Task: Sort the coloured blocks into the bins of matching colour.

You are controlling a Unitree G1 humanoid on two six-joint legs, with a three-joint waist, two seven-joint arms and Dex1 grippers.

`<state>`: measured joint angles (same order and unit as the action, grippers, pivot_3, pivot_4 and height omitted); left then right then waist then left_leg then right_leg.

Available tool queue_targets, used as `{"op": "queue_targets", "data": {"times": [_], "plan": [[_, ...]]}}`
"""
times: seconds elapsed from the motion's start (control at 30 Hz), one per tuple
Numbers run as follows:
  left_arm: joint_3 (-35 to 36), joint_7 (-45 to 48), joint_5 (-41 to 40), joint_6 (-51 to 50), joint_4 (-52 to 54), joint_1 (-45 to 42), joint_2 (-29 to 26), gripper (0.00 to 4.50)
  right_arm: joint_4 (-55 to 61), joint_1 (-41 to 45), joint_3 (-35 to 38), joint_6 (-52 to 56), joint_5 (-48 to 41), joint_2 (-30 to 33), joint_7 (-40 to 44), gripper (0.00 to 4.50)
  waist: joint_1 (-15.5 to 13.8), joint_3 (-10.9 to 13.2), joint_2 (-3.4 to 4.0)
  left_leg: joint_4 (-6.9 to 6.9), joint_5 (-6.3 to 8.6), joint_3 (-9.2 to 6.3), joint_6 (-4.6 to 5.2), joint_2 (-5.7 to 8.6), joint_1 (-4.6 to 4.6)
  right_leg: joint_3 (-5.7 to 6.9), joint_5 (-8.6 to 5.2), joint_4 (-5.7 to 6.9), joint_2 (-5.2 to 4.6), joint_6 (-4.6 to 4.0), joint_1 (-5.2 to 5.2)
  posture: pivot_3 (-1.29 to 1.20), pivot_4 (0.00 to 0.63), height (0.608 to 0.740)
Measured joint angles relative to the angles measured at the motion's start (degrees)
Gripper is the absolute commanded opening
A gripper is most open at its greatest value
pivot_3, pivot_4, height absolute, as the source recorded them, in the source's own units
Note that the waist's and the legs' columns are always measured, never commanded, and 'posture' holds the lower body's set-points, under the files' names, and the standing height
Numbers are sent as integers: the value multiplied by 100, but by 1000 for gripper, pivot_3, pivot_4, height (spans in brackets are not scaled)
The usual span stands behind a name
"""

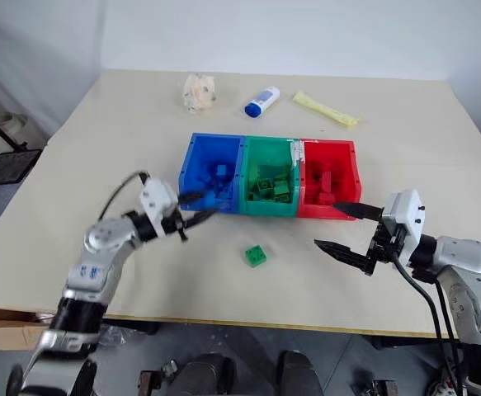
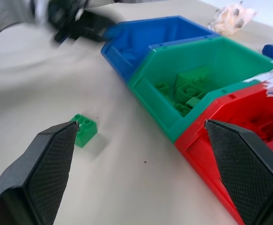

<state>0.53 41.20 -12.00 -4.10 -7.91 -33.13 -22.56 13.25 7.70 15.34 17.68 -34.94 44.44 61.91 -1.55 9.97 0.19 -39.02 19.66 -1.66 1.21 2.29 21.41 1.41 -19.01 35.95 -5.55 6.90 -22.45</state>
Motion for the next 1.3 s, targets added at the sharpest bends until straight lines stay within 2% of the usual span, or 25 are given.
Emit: {"op": "queue_targets", "data": {"times": [0.1, 0.3, 0.47, 0.57, 0.7, 0.83, 0.93, 1.13, 1.3], "plan": [[-2, 26, 33, 154, -783, -642, 79, 2614, 14, 0, 5, -1, 1, -59, -98, 4500, 20, 0, -1, 3, 0, 4, 0, 2, 0, 4, 1, 2, 2, 2, -2, 0, 150, 740], [-209, 308, 309, 410, -1942, -917, 32, 4467, 84, -5, 2, -1, 6, -150, -242, 4500, 22, 10, -17, -2, 0, 6, 0, 0, 1, 3, 1, 5, 5, 3, -7, 0, 150, 740], [-189, 410, 398, 392, -1894, -946, -320, 4487, 142, -20, 5, -1, 0, -150, -264, 4500, 17, 11, -19, -4, 0, 5, 0, 0, 1, 1, 2, 5, 4, 4, -6, 0, 150, 740], [-51, 794, 208, 335, -1465, -612, -628, 4487, 134, -56, 26, -1, -3, -142, -228, 4500, 30, 11, -18, 1, 0, 4, 0, -1, 1, -1, 2, 6, 3, 4, -8, 0, 150, 740], [166, 1695, -403, 58, -669, 297, -1291, 4487, 41, -49, 19, -8, 31, 54, 35, 4500, 72, 11, -18, 2, 0, 4, -1, -8, 0, -5, 2, 2, 4, 3, -7, 0, 150, 740], [551, 2495, -717, 58, -615, 985, -2026, 4487, -258, 18, -11, -11, 86, 171, 317, 4500, 94, 11, -18, -1, -1, 3, 0, -8, -2, -8, 1, 0, 1, 1, -1, 0, 150, 740], [846, 3121, -1022, 220, -639, 1339, -2321, 4487, -476, 100, -96, -22, 156, 344, 581, 4500, 72, 11, -17, 0, 1, 1, 3, -7, -2, -10, 1, -4, -5, 1, 1, 0, 150, 740], [1016, 3843, -1218, 561, -727, 1747, -2477, 4487, -894, 234, -168, -133, 309, 493, 911, 4500, 48, 12, -16, 5, 4, 1, 7, -6, -2, -10, 1, -6, -7, 1, -1, 0, 150, 740], [800, 3549, -1151, 576, -235, 1762, -2112, 4487, -901, 263, -161, -166, 278, 493, 1110, 4500, 21, 12, -16, 3, 5, 1, 9, -5, -1, -10, 1, -4, -7, 1, 1, 0, 150, 740]]}}
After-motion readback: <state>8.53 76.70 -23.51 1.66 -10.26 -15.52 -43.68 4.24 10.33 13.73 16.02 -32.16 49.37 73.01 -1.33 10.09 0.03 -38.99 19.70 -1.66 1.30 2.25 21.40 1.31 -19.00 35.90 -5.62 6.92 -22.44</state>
